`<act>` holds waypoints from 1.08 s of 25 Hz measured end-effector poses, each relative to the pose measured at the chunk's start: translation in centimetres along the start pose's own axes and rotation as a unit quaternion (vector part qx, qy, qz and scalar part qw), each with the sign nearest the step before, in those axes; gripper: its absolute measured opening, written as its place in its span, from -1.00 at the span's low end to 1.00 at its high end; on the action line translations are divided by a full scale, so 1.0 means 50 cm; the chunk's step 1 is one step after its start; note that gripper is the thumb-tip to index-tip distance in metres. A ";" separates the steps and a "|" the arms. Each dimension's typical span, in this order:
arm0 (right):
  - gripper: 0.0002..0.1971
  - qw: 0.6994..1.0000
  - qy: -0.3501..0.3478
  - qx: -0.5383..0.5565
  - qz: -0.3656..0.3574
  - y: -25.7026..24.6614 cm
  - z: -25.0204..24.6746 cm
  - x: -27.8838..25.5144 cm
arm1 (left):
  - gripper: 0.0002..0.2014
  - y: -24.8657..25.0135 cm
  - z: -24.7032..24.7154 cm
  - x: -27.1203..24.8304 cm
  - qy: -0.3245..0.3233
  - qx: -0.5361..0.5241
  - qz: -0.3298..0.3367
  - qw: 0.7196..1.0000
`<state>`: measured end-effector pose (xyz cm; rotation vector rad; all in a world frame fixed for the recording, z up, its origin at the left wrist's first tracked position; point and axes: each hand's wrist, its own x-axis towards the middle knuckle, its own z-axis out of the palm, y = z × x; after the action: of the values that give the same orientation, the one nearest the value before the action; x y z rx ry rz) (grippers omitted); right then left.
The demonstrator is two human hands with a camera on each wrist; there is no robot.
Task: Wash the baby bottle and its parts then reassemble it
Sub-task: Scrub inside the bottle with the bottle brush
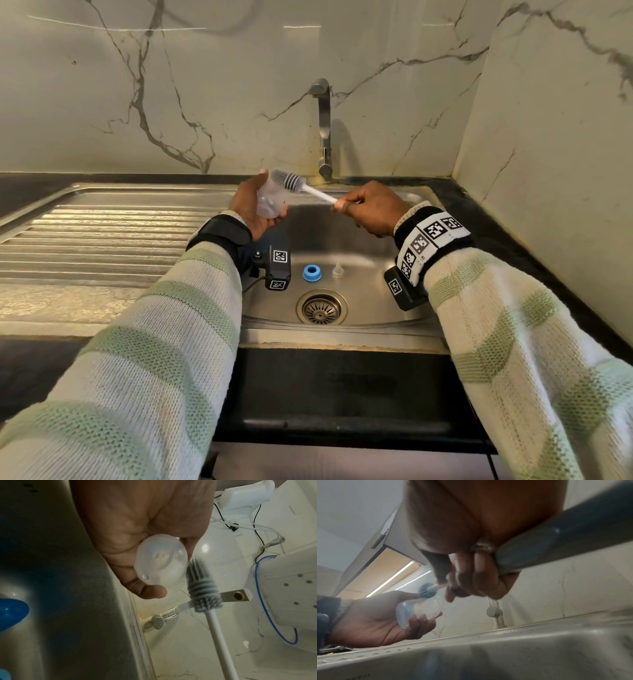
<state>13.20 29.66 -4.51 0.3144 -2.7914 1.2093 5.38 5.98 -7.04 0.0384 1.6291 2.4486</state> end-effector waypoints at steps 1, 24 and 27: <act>-0.76 1.000 0.017 -0.003 0.002 0.004 -0.003 0.002 | -0.50 -0.001 0.001 0.000 -0.004 0.000 -0.001 1.000; -0.78 0.999 -0.039 0.020 0.016 0.004 -0.007 -0.003 | -0.48 -0.001 0.006 -0.009 0.006 0.025 -0.028 0.999; -0.77 0.999 -0.011 0.019 0.024 0.010 -0.012 -0.001 | -0.47 -0.006 0.008 -0.008 0.010 0.001 -0.026 1.000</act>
<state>13.11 30.45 -4.48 0.2661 -2.8135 1.2791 5.86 6.36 -7.11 -0.0273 1.6200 2.4153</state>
